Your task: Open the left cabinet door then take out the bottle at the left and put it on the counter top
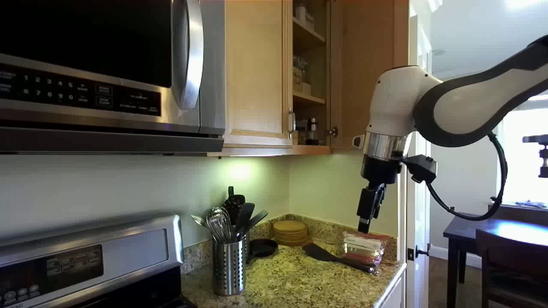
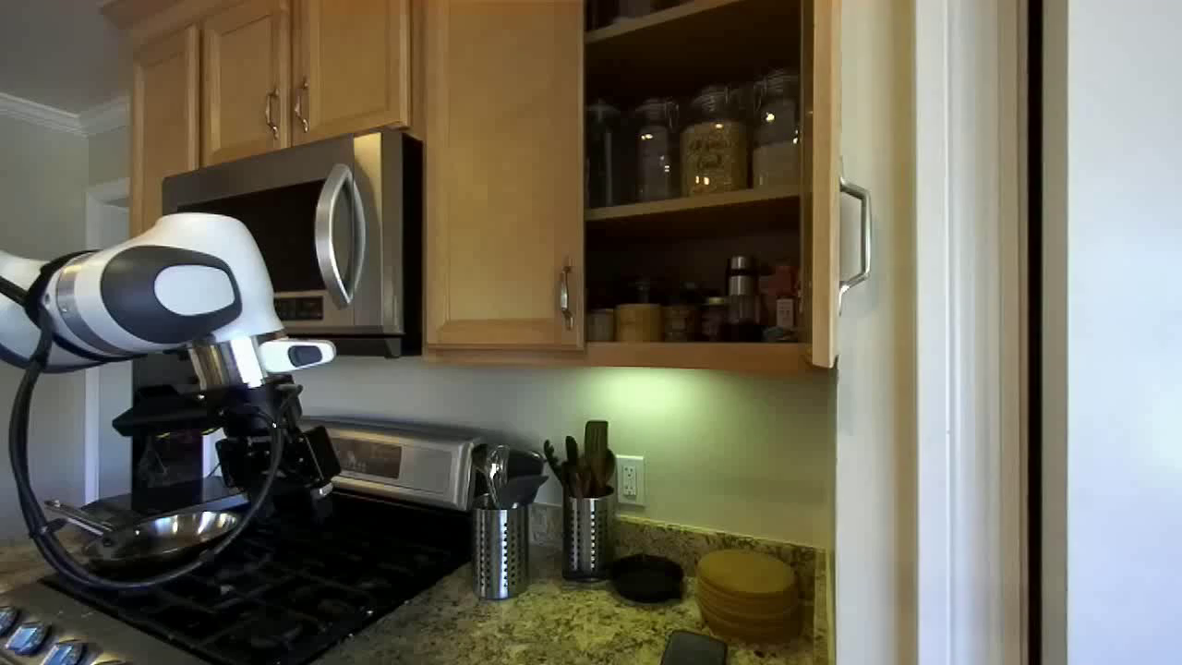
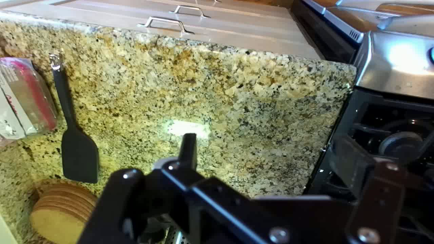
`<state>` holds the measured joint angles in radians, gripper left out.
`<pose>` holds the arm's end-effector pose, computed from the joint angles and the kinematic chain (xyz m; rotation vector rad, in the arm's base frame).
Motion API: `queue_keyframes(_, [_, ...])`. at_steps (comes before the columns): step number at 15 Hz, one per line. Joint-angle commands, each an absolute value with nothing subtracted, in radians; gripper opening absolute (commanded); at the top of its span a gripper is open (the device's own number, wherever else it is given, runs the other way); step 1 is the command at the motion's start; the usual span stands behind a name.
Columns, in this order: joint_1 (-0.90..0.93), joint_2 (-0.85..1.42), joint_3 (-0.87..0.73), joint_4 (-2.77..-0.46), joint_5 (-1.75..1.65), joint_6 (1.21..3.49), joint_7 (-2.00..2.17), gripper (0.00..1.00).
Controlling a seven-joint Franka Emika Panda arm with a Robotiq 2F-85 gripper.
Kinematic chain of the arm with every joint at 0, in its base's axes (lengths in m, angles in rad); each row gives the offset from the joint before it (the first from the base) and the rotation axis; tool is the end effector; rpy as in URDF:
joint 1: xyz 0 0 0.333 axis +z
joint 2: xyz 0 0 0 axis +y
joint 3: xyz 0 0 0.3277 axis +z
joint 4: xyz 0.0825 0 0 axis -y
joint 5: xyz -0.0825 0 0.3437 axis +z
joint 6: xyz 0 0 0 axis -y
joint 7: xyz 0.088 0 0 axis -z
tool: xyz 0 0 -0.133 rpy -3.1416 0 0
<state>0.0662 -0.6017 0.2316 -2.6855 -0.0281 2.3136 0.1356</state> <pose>0.3253 0.0991 0.4386 3.0035 0.2312 0.3659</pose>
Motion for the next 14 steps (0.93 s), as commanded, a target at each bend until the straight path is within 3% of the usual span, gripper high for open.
queue_keyframes(1, [0.083, -0.600, 0.215, -2.683, -0.042, 2.310, 0.146, 1.00])
queue_keyframes(9, [0.067, -0.565, 0.218, -2.664, -0.048, 2.292, 0.164, 1.00])
queue_keyframes(14, [0.026, -0.429, 0.159, -2.569, -0.056, 2.207, 0.131, 1.00])
